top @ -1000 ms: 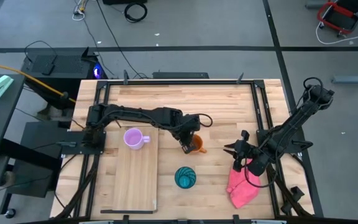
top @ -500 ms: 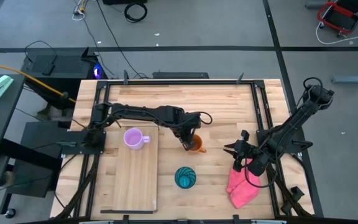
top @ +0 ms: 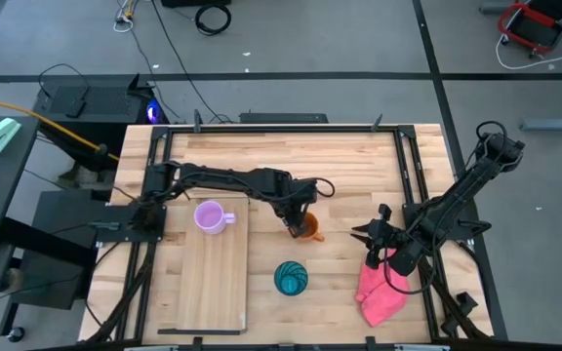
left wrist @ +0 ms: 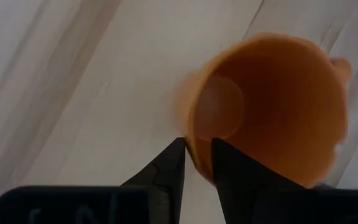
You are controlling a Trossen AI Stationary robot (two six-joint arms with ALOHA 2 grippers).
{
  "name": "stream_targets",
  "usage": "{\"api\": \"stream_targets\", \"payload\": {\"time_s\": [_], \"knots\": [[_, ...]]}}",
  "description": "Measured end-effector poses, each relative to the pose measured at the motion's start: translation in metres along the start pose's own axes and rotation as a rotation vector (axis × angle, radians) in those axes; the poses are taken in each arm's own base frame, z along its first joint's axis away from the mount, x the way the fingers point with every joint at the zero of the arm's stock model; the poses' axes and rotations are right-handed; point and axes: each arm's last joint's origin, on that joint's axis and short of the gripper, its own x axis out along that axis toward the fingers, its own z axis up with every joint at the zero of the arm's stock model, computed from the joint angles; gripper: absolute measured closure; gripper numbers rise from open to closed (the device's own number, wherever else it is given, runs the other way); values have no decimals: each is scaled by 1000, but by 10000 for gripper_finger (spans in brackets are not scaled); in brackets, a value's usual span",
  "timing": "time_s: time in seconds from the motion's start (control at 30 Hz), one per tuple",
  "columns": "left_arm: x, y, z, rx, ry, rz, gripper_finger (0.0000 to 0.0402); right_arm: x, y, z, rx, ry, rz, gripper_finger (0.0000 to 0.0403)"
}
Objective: Stack small to large cups/mugs on shelf
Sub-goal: Put the orange cup on the shelf
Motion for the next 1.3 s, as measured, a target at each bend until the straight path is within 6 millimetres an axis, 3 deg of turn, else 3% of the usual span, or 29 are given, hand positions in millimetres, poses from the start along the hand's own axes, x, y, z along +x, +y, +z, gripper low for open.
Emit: {"api": "stream_targets", "payload": {"time_s": [0.27, 0.67, 0.9, 1.07, 1.3], "knots": [[1, 3, 1, -30, 3, 0, 313, 0, 0, 0, 0, 2, -2, 318], [8, 9, 2, -42, 20, 20, 376, 0, 0, 0, -3, 13, 9, 318], [6, 8, 3, -42, 22, 20, 365, 0, 0, -1, -3, 16, 11, 318], [-20, -1, 16, -32, -25, -7, 377, 0, 0, -1, -3, 16, 11, 318], [-82, -21, 33, -15, -146, 0, 377, 0, 0, -1, -3, 22, 16, 318]]}}
